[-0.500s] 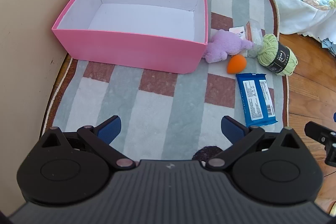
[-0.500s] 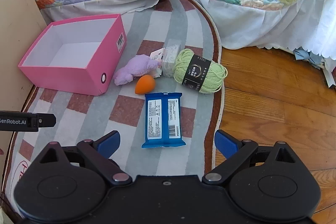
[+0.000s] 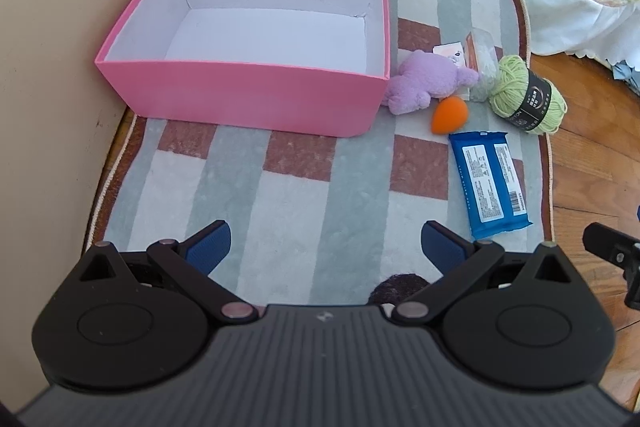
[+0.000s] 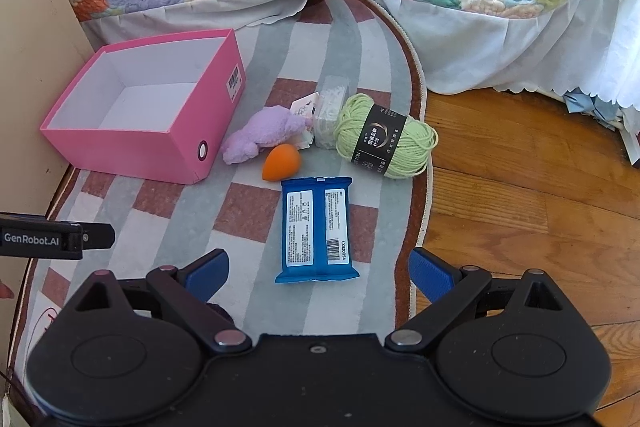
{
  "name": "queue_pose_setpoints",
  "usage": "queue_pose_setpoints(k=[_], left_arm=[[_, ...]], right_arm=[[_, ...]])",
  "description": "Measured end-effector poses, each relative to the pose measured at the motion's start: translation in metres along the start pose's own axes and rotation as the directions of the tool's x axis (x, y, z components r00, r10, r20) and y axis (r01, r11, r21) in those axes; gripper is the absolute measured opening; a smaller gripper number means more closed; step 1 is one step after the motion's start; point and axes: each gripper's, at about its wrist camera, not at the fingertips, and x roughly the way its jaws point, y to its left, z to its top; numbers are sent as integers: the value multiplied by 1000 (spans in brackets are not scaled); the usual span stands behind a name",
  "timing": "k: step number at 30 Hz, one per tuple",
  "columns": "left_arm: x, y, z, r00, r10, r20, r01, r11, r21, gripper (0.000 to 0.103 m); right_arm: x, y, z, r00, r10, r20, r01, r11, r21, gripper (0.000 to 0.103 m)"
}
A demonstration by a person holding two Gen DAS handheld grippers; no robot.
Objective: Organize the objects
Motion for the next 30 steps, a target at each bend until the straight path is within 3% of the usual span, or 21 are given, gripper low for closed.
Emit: queue_pose_setpoints(k=[30], left_arm=[[-3, -10, 2, 1000, -22, -14, 23, 999, 37, 103]], right_arm=[[9, 1, -7, 1000, -9, -28, 9, 1000, 3, 98]])
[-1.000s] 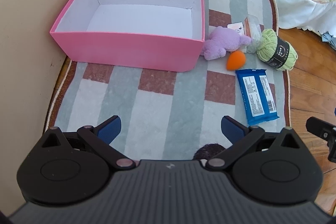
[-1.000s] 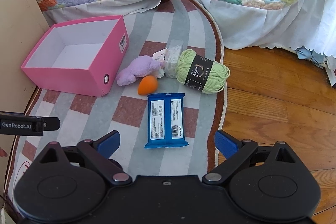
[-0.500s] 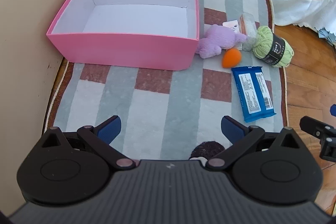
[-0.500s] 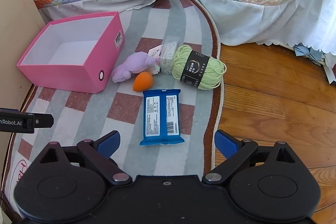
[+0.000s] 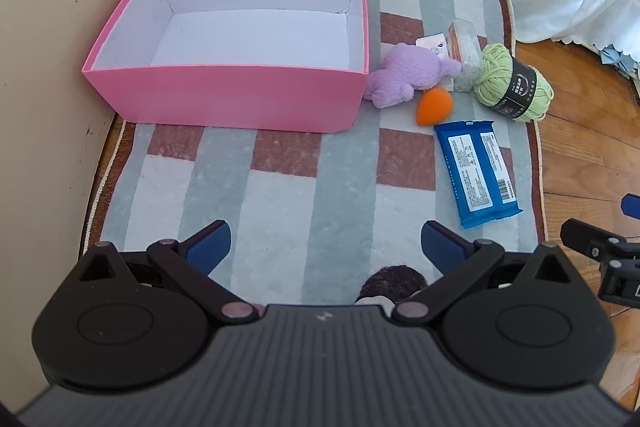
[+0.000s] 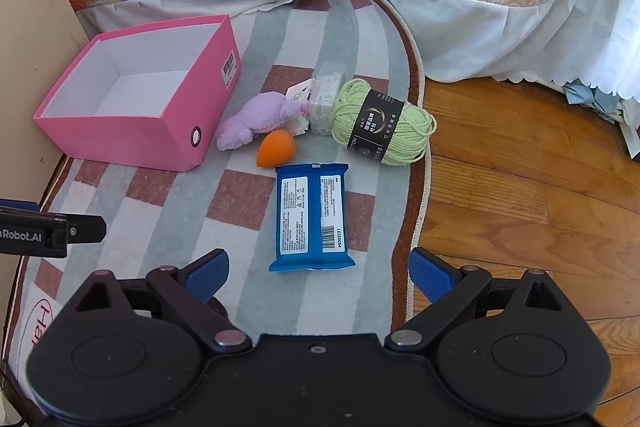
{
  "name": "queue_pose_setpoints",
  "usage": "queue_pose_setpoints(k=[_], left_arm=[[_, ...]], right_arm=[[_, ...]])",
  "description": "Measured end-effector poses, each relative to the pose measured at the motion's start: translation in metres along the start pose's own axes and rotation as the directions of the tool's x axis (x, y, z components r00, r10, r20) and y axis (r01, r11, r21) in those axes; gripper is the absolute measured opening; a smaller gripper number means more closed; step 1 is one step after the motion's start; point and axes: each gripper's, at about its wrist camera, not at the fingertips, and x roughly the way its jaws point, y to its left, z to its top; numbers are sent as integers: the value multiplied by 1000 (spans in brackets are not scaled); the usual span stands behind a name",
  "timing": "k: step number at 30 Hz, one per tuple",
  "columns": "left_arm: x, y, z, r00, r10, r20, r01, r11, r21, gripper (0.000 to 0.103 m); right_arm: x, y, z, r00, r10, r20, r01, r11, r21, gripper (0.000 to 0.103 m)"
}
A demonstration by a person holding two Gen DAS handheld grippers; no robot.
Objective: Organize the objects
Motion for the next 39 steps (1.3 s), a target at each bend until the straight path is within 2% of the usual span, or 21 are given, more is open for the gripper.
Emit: queue_pose_setpoints(k=[8, 17, 19, 23, 26, 29, 32, 34, 36, 39], left_arm=[[-3, 1, 1, 1000, -10, 13, 10, 1000, 5, 103], [4, -7, -4, 1000, -17, -22, 18, 1000, 21, 103], [7, -10, -6, 999, -11, -32, 13, 999, 40, 103], [5, -21, -4, 999, 33, 6, -33, 993, 116, 103], [-1, -24, 5, 999, 17, 45, -24, 987, 157, 103], [-8, -29, 19, 994, 24, 105, -47, 973, 224, 102], [-17, -36, 33, 980, -43, 195, -16, 957, 291, 103], [-20, -42, 42, 968, -70, 243, -10, 950, 314, 103], [-18, -49, 50, 958, -92, 272, -2, 944, 329, 103], [-10, -62, 59, 946, -168, 276, 51, 921, 385, 103]], right_arm=[[1, -1, 0, 1000, 1, 0, -1, 1000, 2, 98], [3, -3, -2, 1000, 7, -9, -7, 1000, 6, 98], [4, -5, -2, 1000, 16, -9, -16, 1000, 13, 98], [3, -11, -3, 1000, 30, 10, -30, 999, 13, 98], [-3, -16, -1, 998, -3, 68, 6, 999, -43, 98], [-13, -26, 2, 985, -15, 170, 33, 994, -104, 98], [-14, -35, -2, 963, 2, 270, 46, 984, -170, 98], [-4, -39, -1, 967, 1, 253, 55, 975, -217, 98], [11, -43, -2, 985, 25, 169, 16, 971, -237, 98], [31, -58, -3, 992, 108, 63, -100, 987, -128, 98]])
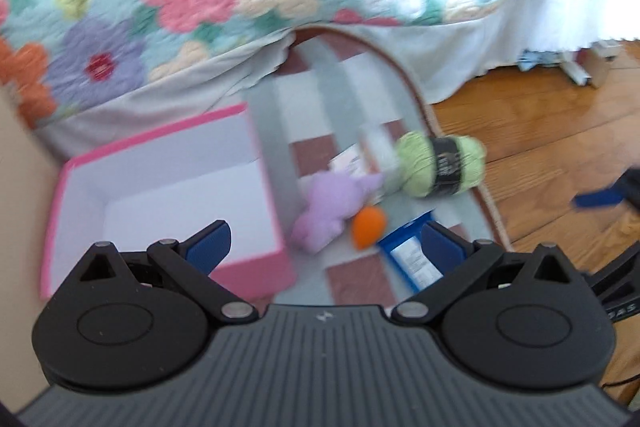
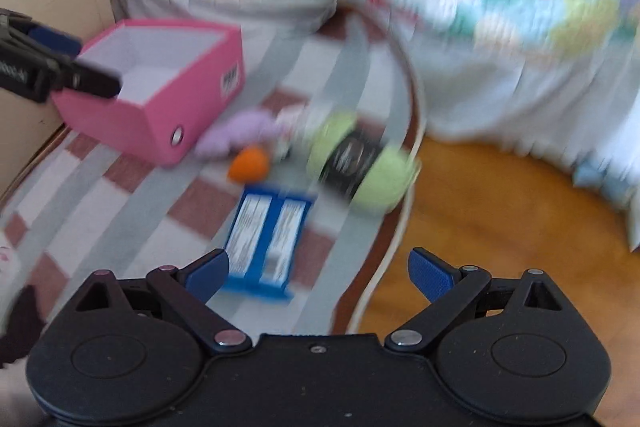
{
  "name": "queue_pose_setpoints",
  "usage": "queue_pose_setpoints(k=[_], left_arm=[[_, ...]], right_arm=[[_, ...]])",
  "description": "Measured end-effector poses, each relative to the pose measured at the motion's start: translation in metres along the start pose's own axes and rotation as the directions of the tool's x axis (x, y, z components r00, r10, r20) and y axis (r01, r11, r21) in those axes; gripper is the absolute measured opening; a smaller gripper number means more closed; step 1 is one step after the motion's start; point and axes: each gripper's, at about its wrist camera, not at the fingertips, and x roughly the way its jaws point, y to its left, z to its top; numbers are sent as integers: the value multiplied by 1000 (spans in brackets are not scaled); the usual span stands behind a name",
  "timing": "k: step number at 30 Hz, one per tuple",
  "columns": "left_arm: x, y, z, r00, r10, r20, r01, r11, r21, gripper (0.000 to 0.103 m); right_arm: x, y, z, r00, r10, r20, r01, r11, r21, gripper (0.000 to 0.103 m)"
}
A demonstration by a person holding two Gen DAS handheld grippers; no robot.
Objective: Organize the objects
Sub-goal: 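Lower the left tool onto the blue snack packet and close its fingers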
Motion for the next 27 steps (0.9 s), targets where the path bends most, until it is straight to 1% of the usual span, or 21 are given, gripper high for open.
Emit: queue_pose_setpoints(k=[2, 5, 8, 9, 11, 13, 15, 16, 17, 18, 21, 25, 27], left_arm=[[8, -8, 4, 1000, -19, -3, 19, 999, 43, 103], [23, -23, 3, 999, -40, -36, 44, 992, 116, 103], [41, -31, -1, 993, -79, -82, 90, 986, 141, 103], [48, -31, -1, 991, -88, -102, 102, 986, 134, 103], [64, -30, -3, 983, -116, -145, 131, 987, 92, 100], [77, -28, -5, 972, -162, -168, 171, 984, 43, 99], [90, -28, -8, 964, -192, -186, 194, 981, -9, 97], [96, -28, -10, 959, -203, -200, 201, 979, -28, 94], [102, -29, -11, 955, -210, -209, 206, 978, -42, 88], [106, -31, -13, 955, -215, -205, 210, 977, -44, 86], [114, -38, -17, 955, -239, -178, 238, 971, -28, 86], [132, -50, -23, 952, -243, -186, 244, 970, -18, 86], [143, -53, -26, 946, -239, -220, 237, 971, -38, 77]], right_arm=[[8, -8, -6, 999, 52, -16, -51, 997, 66, 98], [16, -8, -12, 996, 86, 4, -86, 994, 69, 98], [24, -3, -15, 993, 114, 17, -115, 990, 76, 98], [27, -1, -17, 992, 122, 22, -123, 989, 79, 98], [32, 0, -21, 988, 151, 24, -152, 984, 94, 97], [39, 2, -25, 983, 182, 28, -184, 977, 105, 93], [45, 4, -29, 978, 203, 38, -206, 973, 103, 92], [47, 5, -31, 977, 208, 48, -212, 972, 100, 91], [49, 7, -33, 976, 209, 65, -214, 972, 94, 91], [52, 8, -35, 976, 207, 74, -213, 973, 87, 90], [61, 11, -39, 977, 188, 96, -195, 978, 73, 86], [76, 19, -46, 981, 155, 119, -163, 985, 57, 83], [82, 25, -47, 983, 134, 124, -138, 990, 26, 80]])
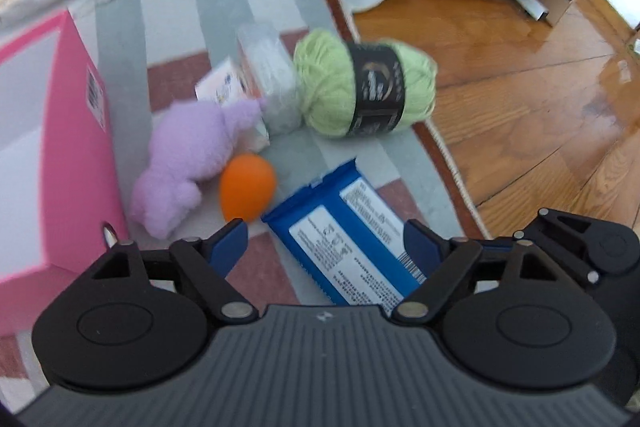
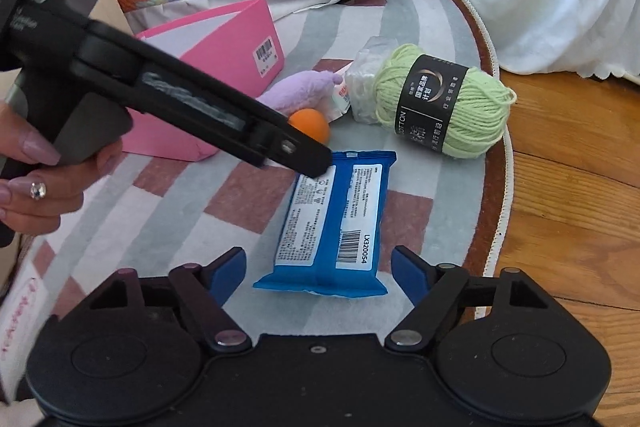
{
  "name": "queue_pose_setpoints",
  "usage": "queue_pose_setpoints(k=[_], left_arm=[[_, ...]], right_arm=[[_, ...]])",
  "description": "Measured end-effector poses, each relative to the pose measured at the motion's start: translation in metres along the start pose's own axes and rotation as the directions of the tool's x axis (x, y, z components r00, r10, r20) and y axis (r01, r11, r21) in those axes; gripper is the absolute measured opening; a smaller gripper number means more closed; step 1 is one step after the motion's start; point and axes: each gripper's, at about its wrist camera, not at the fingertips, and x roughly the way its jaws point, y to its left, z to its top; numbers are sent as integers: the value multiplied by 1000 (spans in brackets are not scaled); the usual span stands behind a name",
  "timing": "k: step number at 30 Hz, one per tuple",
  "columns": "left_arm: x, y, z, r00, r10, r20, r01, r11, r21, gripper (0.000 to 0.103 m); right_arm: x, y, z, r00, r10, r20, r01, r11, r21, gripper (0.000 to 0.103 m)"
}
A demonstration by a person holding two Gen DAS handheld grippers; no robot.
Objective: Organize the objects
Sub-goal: 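Lower the left tool onto the blue snack packet and close its fingers, then lift the blue snack packet with the left tool and carry it over the pink box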
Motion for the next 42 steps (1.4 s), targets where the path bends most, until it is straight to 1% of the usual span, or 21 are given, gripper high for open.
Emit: queue_pose_setpoints(k=[1, 3, 5, 7, 10, 13, 15, 16, 17, 19, 20, 22, 26, 28, 30, 32, 33, 35, 38, 40, 42], left_arm=[[4, 1, 0, 1000, -9, -21, 9, 1000, -19, 74], [12, 2, -2, 997, -24, -71, 20, 998, -52, 61], [18, 2, -6, 995, -30, -99, 23, 997, -69, 59], [21, 1, -10, 992, -49, -115, 39, 995, -87, 59], [28, 2, -15, 984, -95, -152, 73, 987, -146, 57], [32, -1, -17, 976, -145, -163, 111, 974, -198, 54], [34, -4, -16, 971, -173, -167, 136, 968, -213, 45], [37, -3, -16, 962, -207, -177, 161, 957, -242, 42], [41, -2, -17, 945, -265, -191, 202, 934, -294, 35], [48, -1, -20, 917, -344, -202, 255, 895, -365, 31], [50, -3, -20, 916, -344, -205, 254, 895, -366, 28], [49, -8, -19, 930, -307, -203, 233, 918, -322, 26], [34, -11, -12, 963, -228, -145, 196, 959, -205, 26], [26, -11, -6, 979, -174, -109, 158, 977, -143, 27], [18, -9, -1, 992, -104, -68, 99, 992, -80, 33], [13, -6, 5, 999, -42, -24, 41, 998, -42, 43], [11, -4, 7, 1000, -20, -2, 20, 999, -31, 45], [10, 4, 7, 1000, -14, 16, 14, 1000, -22, 45], [16, 13, 7, 999, -40, 2, 40, 998, -57, 46], [22, 16, 6, 998, -67, 4, 67, 994, -85, 47], [27, 18, 2, 996, -84, 2, 84, 989, -119, 50]], right_arm=[[3, 3, -1, 1000, -16, 0, 16, 1000, -25, 79], [5, 6, -3, 999, -37, 1, 37, 997, -64, 77], [5, 7, -5, 998, -57, -7, 57, 996, -73, 75], [1, 3, -7, 999, -47, -5, 47, 998, -48, 75], [-2, -2, -10, 999, -27, -22, 27, 1000, -4, 75], [-7, -5, -12, 999, -30, -26, 29, 1000, -11, 75], [-8, -9, -12, 999, -40, -36, 40, 999, 11, 72], [-9, -13, -12, 999, -32, -39, 33, 999, 29, 71], [-9, -16, -13, 999, -23, -42, 25, 998, 50, 68], [-8, -25, -13, 997, -36, -63, 42, 994, 100, 65], [-8, -28, -14, 996, -51, -75, 60, 991, 122, 64], [-9, -35, -15, 994, -68, -81, 80, 985, 155, 60], [-4, -48, -17, 995, -18, -97, 39, 974, 223, 37], [-2, -54, -21, 995, 19, -95, 8, 961, 277, 33], [-1, -56, -23, 996, 27, -84, 0, 953, 302, 28], [-2, -55, -24, 997, 14, -73, 9, 953, 304, 25], [-2, -54, -23, 998, -2, -65, 21, 955, 296, 23], [-1, -53, -19, 997, -47, -55, 59, 963, 264, 23], [3, -57, -13, 994, -96, -46, 104, 971, 213, 23], [4, -60, -9, 995, -89, -42, 95, 976, 198, 24], [2, -62, -7, 997, -67, -28, 71, 981, 181, 29]])
